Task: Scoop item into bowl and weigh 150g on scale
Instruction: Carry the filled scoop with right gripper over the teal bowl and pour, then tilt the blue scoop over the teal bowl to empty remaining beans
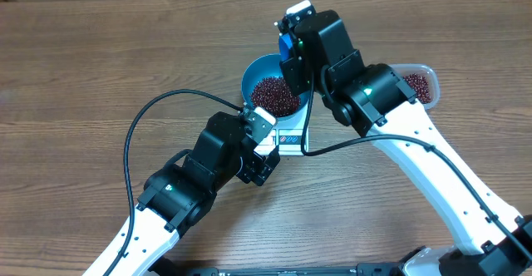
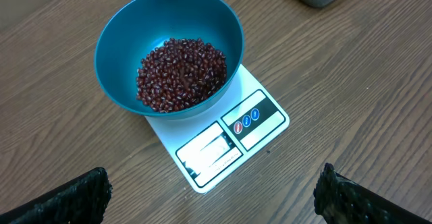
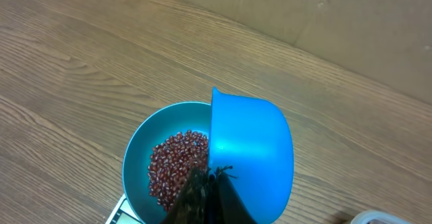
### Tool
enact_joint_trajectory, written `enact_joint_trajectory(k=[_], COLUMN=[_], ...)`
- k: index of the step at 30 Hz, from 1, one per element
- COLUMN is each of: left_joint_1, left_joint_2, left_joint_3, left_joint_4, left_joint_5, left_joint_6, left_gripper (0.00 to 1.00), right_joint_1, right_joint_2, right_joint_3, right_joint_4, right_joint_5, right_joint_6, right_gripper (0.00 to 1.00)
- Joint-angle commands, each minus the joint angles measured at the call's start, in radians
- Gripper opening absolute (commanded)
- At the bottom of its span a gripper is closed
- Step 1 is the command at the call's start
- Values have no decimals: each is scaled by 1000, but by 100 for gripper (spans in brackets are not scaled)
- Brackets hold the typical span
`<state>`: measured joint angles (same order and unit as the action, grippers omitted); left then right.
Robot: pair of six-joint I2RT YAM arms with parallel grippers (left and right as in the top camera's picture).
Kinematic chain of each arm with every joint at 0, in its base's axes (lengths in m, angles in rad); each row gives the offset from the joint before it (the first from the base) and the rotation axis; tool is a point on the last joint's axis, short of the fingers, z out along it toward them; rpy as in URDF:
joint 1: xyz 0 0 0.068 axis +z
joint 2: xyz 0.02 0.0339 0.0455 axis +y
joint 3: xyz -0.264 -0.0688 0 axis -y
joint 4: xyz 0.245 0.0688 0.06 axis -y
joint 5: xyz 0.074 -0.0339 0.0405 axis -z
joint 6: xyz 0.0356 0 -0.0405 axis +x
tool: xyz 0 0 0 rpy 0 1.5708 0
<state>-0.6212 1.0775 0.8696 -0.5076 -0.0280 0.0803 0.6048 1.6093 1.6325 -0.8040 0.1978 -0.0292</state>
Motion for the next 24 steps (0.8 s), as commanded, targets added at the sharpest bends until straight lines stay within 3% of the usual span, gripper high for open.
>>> enact_joint_trajectory(k=[1,24], left_joint_1=[0,0], left_joint_2=[2,2], left_joint_3=[-5,-5], left_joint_4=[3,3], left_joint_5=[-5,-5], left_joint_6=[-6,-6], left_gripper=[100,100], right_joint_1=[18,35], right_joint_2=[-10,33], right_joint_3=[24,24], right_joint_4=[13,40], right_joint_5=[45,82], right_joint_6=[7,49], right_gripper=[4,4])
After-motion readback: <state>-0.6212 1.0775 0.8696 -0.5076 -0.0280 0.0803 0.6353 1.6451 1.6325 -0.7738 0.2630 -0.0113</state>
